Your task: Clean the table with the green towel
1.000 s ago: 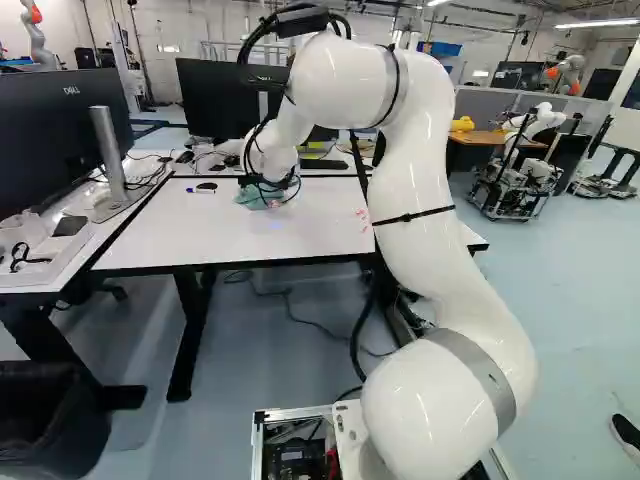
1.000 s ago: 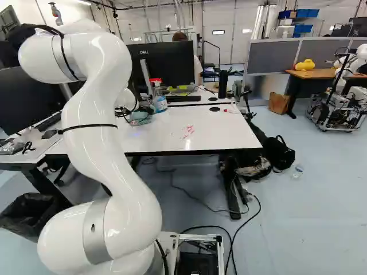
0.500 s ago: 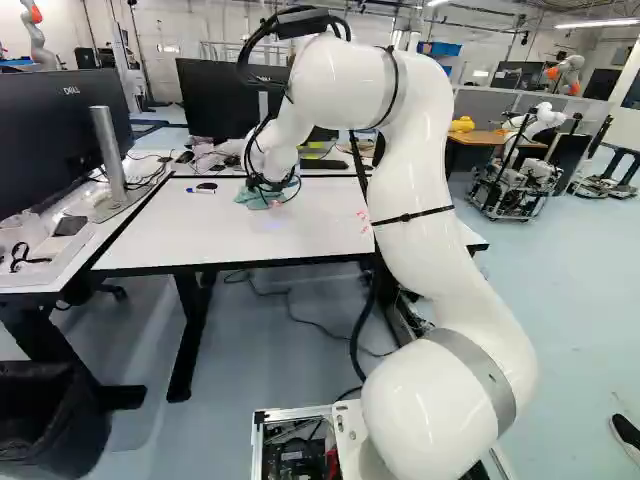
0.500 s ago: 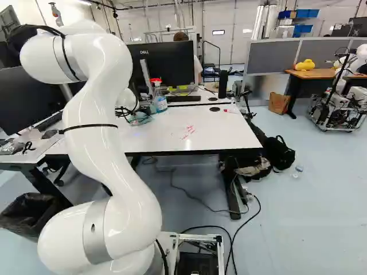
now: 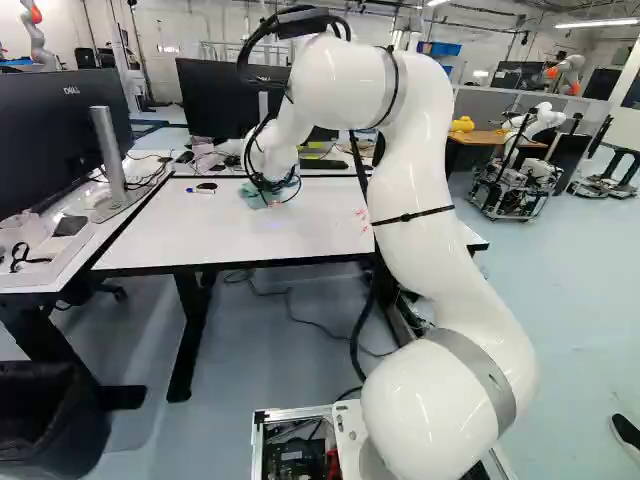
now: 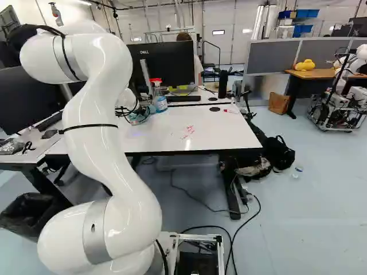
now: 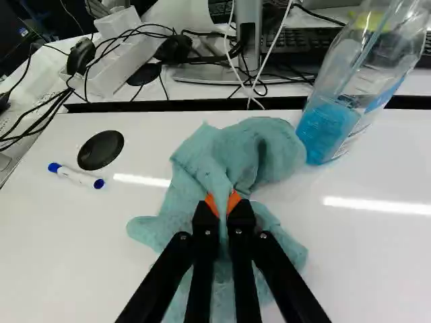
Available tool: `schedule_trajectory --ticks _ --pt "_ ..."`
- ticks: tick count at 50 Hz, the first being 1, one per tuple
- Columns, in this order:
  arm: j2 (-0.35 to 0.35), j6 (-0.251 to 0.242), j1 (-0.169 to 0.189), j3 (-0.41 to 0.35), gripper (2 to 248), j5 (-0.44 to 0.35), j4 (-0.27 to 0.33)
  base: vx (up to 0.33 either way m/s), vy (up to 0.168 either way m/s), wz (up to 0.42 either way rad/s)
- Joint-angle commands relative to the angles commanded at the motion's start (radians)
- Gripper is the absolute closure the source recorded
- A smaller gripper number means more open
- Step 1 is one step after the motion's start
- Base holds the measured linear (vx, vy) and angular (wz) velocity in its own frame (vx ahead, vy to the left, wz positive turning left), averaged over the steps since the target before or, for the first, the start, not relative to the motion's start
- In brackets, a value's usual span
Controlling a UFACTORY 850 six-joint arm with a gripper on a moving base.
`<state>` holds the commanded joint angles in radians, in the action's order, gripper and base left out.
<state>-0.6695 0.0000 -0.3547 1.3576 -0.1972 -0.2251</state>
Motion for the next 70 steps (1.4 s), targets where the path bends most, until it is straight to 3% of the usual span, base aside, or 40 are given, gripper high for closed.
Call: schedule_trajectory --ticks 70 --pt "0.141 0.000 0.000 -0.025 220 0.000 0.000 0.000 0.000 0.000"
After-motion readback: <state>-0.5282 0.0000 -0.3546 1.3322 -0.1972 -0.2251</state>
